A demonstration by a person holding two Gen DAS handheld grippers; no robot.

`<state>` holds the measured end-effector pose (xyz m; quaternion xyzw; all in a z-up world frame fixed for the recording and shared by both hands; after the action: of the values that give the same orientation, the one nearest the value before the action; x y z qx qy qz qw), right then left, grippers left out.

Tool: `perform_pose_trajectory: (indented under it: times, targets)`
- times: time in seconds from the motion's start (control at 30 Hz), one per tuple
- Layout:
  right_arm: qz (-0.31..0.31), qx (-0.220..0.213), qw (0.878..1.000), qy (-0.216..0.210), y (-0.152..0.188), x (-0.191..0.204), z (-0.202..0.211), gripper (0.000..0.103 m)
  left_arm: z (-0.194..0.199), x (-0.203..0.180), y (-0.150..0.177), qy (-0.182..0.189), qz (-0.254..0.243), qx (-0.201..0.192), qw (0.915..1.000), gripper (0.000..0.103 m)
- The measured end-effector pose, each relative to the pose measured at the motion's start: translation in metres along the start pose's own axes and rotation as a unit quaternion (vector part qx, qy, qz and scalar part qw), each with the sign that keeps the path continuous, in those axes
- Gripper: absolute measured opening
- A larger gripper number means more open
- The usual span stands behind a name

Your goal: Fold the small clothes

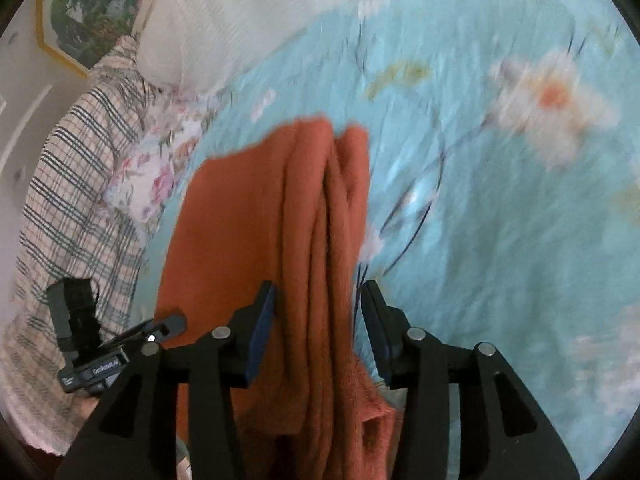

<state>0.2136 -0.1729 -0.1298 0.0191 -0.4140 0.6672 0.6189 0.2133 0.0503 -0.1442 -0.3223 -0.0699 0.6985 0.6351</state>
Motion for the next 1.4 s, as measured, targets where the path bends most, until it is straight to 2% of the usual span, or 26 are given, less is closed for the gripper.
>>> perform_pose_trajectory:
  times: [0.07,0.13,0.2,0.27,0.3,0.37,0.4,0.47,0.57,0.63,0.73,0.77,0.87,1.03,1.13,1.2,1.33,1.4]
  targets:
    - [0.017,-0.029,0.999,0.007,-0.011,0.007,0.017,0.046,0.014,0.004,-0.001,-0.008,0.000,-0.017,0.9998,0.062]
    - [0.036,-0.034,0.999,0.000,-0.017,0.019,0.021,0.045,0.028,0.003,-0.002,-0.014,-0.003,-0.041,0.9991,0.060]
    - [0.049,-0.023,0.999,0.000,-0.019,0.027,0.014,0.044,0.045,-0.002,0.000,0.001,-0.011,-0.064,0.9979,0.057]
    - [0.057,-0.005,0.998,0.017,-0.018,0.026,-0.001,0.043,0.059,-0.012,0.004,0.033,-0.025,-0.075,0.9963,0.051]
    - [0.058,0.005,0.998,0.028,-0.016,0.023,-0.010,0.040,0.063,-0.014,0.008,0.046,-0.032,-0.075,0.9956,0.050]
    - [0.055,0.021,0.998,0.029,-0.014,0.020,-0.024,0.017,0.064,-0.023,0.015,0.059,-0.048,-0.073,0.9944,0.045]
    - [0.055,0.024,0.998,0.031,-0.014,0.019,-0.028,0.012,0.062,-0.026,0.018,0.061,-0.053,-0.069,0.9943,0.044]
    - [0.057,0.003,0.998,0.011,-0.018,0.023,-0.016,0.011,0.057,-0.035,0.024,0.070,-0.059,-0.056,0.9942,0.036]
    - [0.057,-0.028,0.998,0.001,-0.025,0.025,0.006,0.011,0.060,-0.049,0.027,0.091,-0.073,-0.054,0.9917,0.035]
    - [0.050,-0.023,0.998,0.013,-0.022,0.013,0.005,0.011,0.056,-0.059,0.029,0.105,-0.085,-0.042,0.9900,0.035]
    - [0.031,0.001,0.998,0.046,-0.008,-0.018,-0.016,0.011,0.038,-0.062,0.035,0.098,-0.091,-0.027,0.9906,0.035]
    - [0.016,0.004,0.999,0.043,-0.004,-0.026,-0.022,0.011,0.029,-0.061,0.040,0.094,-0.090,-0.020,0.9913,0.035]
    - [0.000,-0.006,0.999,0.037,-0.003,-0.029,-0.020,0.011,0.006,-0.054,0.050,0.089,-0.070,-0.004,0.9935,0.034]
    - [-0.009,-0.002,0.999,0.042,-0.008,-0.024,-0.008,0.016,0.006,-0.054,0.050,0.089,-0.067,-0.003,0.9937,0.034]
    - [0.008,-0.034,0.998,0.045,-0.022,-0.003,0.012,0.017,0.019,-0.050,0.034,0.097,-0.058,-0.008,0.9936,0.032]
    - [0.025,-0.049,0.998,0.021,-0.035,0.019,0.020,0.017,0.029,-0.044,0.015,0.086,-0.060,-0.032,0.9940,0.032]
    - [0.052,-0.018,0.998,-0.018,-0.052,0.053,-0.009,0.017,0.023,-0.031,-0.037,0.059,-0.052,-0.058,0.9952,0.032]
    - [0.052,0.014,0.998,-0.014,-0.056,0.054,-0.038,0.017,0.006,-0.024,-0.068,0.048,-0.039,-0.059,0.9964,0.032]
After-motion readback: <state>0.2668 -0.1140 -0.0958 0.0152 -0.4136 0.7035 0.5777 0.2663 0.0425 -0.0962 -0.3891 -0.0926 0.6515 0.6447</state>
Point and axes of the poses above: each gripper's, at about its wrist camera, not at the fingertips, and z roughly against the way its jaws point, x to its left, y to its underside, the point moved 9 cm from there along -z, roughly the way its jaws point, and after that the axes turned 4 degrees about z, right-handed, at the moved point
